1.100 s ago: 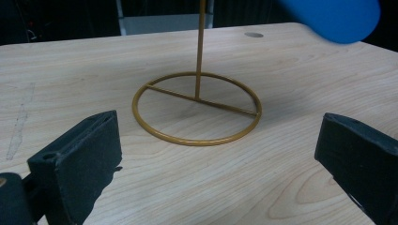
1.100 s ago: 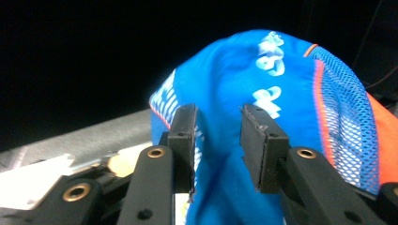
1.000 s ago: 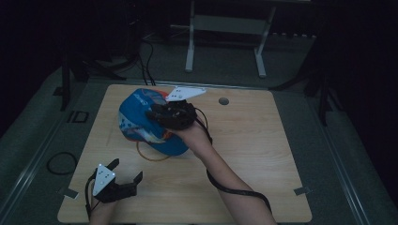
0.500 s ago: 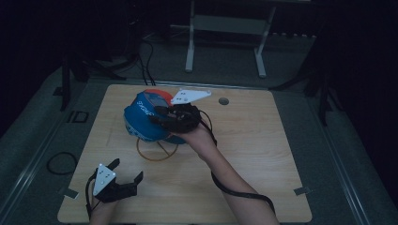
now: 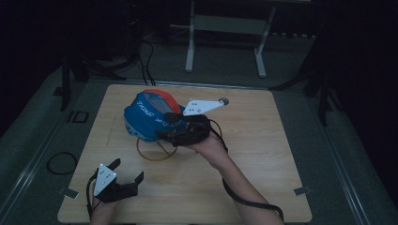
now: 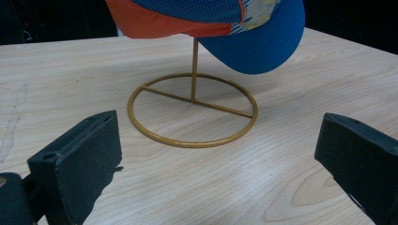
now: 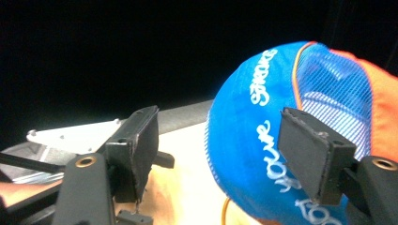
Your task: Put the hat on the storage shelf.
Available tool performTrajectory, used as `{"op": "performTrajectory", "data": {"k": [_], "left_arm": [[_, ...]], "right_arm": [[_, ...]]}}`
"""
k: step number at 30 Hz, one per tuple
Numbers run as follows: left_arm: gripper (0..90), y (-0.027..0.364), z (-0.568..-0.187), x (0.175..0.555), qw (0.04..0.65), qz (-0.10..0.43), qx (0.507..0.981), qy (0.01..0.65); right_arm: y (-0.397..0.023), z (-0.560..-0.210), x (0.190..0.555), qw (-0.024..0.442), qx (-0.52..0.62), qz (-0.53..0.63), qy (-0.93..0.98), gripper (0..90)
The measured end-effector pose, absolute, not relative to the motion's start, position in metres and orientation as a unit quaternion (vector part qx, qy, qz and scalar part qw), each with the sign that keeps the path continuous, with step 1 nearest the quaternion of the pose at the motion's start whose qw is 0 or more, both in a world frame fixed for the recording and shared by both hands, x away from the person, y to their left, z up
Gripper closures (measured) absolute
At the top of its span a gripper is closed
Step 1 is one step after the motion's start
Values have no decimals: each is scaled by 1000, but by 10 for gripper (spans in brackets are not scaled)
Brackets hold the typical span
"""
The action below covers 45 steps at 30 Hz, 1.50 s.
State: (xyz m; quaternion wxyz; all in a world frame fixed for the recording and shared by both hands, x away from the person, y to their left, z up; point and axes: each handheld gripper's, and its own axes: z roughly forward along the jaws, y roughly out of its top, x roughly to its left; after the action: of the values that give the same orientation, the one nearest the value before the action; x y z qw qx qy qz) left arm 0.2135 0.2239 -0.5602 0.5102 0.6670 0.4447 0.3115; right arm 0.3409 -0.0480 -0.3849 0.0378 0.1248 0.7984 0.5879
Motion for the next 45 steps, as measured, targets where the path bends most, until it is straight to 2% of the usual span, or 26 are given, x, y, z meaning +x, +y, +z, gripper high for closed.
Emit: {"op": "performTrajectory", "data": {"k": [1,9,16,27,30,45], "left_arm": [[14,224,-560,213,512,311,666,445],[14,224,-560,213,512,312,667,442],[14,223,-560,213,513,309,669,440],[14,222,-561,214,514,307,671,437],[14,222,-561,214,514,306,672,437],[14,220,-561,214,514,305,675,432]], "right_arm": [[-49,-387,340,38,124,585,801,213],[-60,-403,335,23,121,589,799,190],[-68,-425,331,40,114,571,812,150],[-87,-465,332,34,135,548,825,152],[-91,-473,331,47,132,542,829,155],[-125,-514,327,55,139,521,840,156]]}}
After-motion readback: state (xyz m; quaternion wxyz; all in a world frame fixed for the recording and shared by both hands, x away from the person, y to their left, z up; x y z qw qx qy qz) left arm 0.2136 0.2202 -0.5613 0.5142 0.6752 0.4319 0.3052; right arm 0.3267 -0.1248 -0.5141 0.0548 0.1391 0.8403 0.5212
